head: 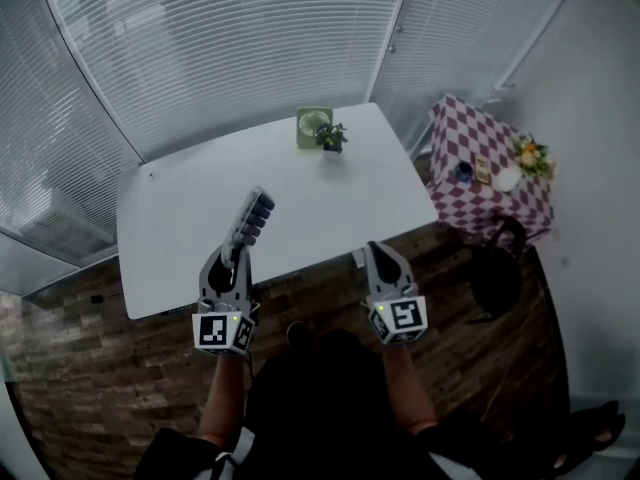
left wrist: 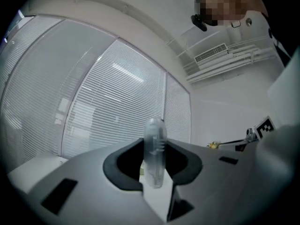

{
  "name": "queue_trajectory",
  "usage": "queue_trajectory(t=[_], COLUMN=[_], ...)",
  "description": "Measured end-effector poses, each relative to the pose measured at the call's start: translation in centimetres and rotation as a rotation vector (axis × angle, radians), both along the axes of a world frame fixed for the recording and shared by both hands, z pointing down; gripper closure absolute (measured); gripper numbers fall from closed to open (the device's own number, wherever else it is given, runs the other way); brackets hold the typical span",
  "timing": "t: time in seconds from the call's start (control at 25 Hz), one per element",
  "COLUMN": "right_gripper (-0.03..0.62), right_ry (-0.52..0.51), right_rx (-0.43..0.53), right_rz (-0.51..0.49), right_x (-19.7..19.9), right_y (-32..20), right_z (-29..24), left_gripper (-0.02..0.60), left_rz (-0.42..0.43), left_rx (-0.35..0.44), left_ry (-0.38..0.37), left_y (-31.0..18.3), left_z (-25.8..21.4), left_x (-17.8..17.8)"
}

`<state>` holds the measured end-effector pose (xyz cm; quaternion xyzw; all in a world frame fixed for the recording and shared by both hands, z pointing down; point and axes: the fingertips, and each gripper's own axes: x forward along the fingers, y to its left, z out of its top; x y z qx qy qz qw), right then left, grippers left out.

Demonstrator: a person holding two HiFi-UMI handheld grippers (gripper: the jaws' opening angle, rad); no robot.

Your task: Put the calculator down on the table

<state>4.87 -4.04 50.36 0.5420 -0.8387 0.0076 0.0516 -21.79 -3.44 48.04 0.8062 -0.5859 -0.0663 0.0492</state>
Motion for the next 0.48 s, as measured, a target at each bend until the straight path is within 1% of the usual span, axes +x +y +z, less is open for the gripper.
queue_trajectory(t=[0.12, 0.28, 0.48], right_gripper=[0.588, 0.588, 0.588], right_ry=[0.0, -0.027, -0.038], right_rx=[-0.004, 0.025, 0.03], right_rz=[0.0, -0.011, -0.024], right_x=[0.0, -0.1, 0.0], right_y=[-0.3, -1.3, -2.8], right_z=[0.3, -0.8, -0.6], left_gripper=[0.482, 0.482, 0.482], left_rz=[0.011, 0.029, 0.027], left_rx=[-0.008, -0.021, -0.028], left_ry=[0.008, 0.004, 0.001], left_y=[-0.9, -2.1, -3.7], left_z=[0.4, 0.5, 0.9], left_x=[0.0, 0.4, 1.0])
